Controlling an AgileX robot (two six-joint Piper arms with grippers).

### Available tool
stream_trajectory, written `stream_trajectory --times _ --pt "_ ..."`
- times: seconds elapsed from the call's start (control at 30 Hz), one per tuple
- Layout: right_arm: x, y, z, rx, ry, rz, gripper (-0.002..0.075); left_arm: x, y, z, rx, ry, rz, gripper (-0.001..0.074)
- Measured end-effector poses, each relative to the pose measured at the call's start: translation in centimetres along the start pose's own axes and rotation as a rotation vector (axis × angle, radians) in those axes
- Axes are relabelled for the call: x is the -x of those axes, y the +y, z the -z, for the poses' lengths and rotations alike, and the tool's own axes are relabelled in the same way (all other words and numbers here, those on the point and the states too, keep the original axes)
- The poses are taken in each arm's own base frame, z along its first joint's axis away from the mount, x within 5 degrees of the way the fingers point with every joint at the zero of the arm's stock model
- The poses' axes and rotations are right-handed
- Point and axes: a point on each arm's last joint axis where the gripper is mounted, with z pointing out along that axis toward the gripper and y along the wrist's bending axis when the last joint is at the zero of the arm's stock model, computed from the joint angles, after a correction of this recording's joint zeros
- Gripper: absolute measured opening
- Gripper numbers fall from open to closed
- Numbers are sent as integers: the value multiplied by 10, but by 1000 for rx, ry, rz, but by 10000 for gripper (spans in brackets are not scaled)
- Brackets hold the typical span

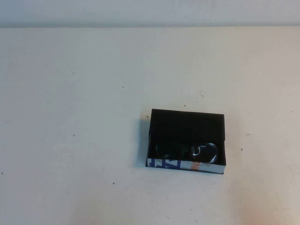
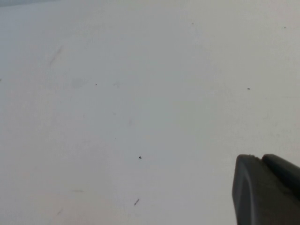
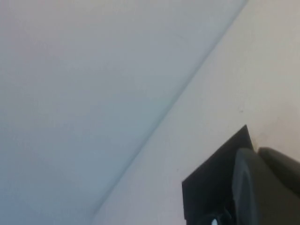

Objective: Take glasses out of glasses case
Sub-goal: Pick up the glasses from the glasses case

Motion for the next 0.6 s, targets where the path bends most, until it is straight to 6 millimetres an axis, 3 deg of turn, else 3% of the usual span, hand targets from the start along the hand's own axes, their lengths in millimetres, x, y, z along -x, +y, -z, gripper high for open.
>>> stream_trajectory --times 0.2,0.37,0.5,0.6 --pt "4 0 0 -3 -42 -10 -17 0 0 0 0 0 0 -4" --pt "-11 5 2 22 147 199 -17 0 0 0 0 0 0 -4" --pt "-6 39 2 67 275 403 -17 0 0 0 0 0 0 -4" --pt "6 79 -4 119 386 618 -17 0 0 0 0 0 0 -4"
